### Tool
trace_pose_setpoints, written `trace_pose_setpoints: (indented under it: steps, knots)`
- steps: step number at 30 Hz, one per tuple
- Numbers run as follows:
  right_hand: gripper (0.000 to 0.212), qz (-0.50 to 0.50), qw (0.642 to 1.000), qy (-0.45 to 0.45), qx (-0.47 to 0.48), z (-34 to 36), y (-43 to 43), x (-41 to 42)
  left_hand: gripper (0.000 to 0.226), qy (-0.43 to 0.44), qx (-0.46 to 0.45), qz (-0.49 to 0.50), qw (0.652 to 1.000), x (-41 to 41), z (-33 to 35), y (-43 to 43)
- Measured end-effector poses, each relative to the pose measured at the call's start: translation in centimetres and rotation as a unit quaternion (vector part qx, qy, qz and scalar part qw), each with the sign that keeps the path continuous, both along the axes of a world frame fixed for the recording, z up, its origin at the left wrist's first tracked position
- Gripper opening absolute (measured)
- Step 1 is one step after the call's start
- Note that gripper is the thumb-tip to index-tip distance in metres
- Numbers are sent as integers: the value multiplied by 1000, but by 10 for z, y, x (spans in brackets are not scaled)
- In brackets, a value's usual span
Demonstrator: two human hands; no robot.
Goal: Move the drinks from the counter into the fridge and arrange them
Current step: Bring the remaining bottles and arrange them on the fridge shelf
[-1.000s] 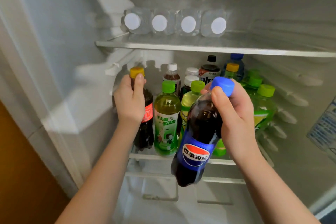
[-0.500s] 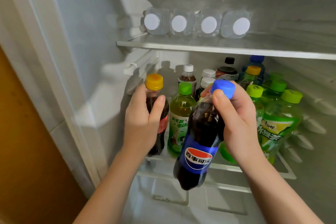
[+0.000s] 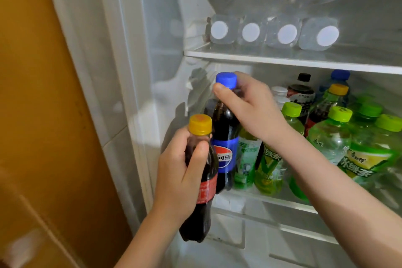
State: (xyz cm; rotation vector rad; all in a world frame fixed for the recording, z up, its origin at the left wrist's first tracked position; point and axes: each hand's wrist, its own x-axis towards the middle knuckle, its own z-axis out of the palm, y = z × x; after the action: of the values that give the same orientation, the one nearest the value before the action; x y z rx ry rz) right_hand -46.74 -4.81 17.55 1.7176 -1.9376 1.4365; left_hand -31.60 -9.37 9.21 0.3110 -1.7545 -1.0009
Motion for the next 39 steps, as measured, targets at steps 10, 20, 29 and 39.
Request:
trace_pose_setpoints:
  steps: [10,20,29,39]
  knots:
    - [38,-100,967,109,205,15,-39,-24,21,-6,12,-39,999,-4,1,-3]
    - [48,-93,969,33,225,21,-29,-37,25,21,39,-37,998,-15,1,-9]
    - [15,-50,981,-88,-164,-41,54,20,30,19,102,-136,985,-17,12,-9]
    - [58,56,970,-235,20,-94,92,30,30,5,106,-250,962,-42,22,23]
